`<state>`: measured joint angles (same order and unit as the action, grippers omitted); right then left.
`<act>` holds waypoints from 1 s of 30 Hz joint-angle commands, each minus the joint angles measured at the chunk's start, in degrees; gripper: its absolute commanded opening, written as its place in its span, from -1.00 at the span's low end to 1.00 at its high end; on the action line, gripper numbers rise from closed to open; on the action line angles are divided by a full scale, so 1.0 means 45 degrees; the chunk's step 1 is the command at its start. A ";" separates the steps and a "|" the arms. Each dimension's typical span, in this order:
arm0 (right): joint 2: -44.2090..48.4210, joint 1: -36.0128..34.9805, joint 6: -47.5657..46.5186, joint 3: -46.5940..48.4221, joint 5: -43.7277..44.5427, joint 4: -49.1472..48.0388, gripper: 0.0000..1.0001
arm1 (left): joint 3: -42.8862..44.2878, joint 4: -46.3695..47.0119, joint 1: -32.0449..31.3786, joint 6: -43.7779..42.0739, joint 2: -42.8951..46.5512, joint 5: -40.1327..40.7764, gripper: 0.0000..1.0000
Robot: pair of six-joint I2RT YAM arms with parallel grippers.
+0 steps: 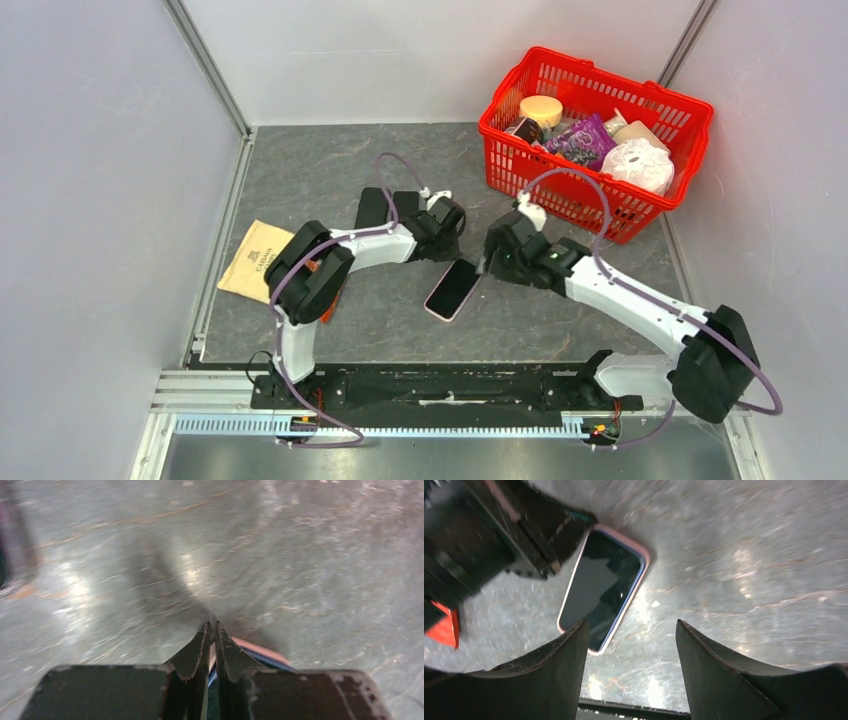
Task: Put the phone into the phone case
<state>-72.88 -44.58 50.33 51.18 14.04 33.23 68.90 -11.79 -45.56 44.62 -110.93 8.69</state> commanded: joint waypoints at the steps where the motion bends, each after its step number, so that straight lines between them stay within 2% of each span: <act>1: 0.0557 0.1454 -0.1025 -0.0220 0.0275 0.0387 0.42 | 0.0934 0.0257 -0.0797 -0.1510 -0.0994 -0.2648 -0.72; 4: 0.0657 0.2045 -0.1043 -0.0845 -0.0283 0.0012 0.41 | 0.0623 0.0700 -0.1324 -0.1672 -0.0901 -0.3748 -0.72; 8: 0.0875 0.2100 -0.0891 -0.1817 -0.1084 -0.0927 0.39 | -0.0883 0.1770 -0.1631 -0.1406 0.0223 -0.4625 -0.67; 14: 0.0708 0.2058 -0.1036 -0.2851 -0.2741 -0.2762 0.37 | -0.2061 0.0995 -0.1518 -0.1415 0.2773 -0.2386 -0.39; 18: 0.0305 0.1677 -0.1149 -0.2857 -0.2959 -0.3063 0.37 | -0.2395 -0.0031 -0.1457 -0.1020 0.4149 -0.0930 -0.27; 23: -0.0200 0.0784 -0.1320 -0.2876 -0.3063 -0.3046 0.37 | -0.3301 -0.0665 -0.1567 -0.0790 0.5083 -0.1482 -0.29; 30: -0.0766 0.0018 -0.1096 -0.3218 -0.2754 -0.3085 0.24 | -0.4358 -0.0134 -0.2565 0.0151 0.5302 -0.2351 -0.55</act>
<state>-75.64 -43.27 45.41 37.65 1.21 20.49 50.61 -12.38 -54.30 41.63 -88.03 0.30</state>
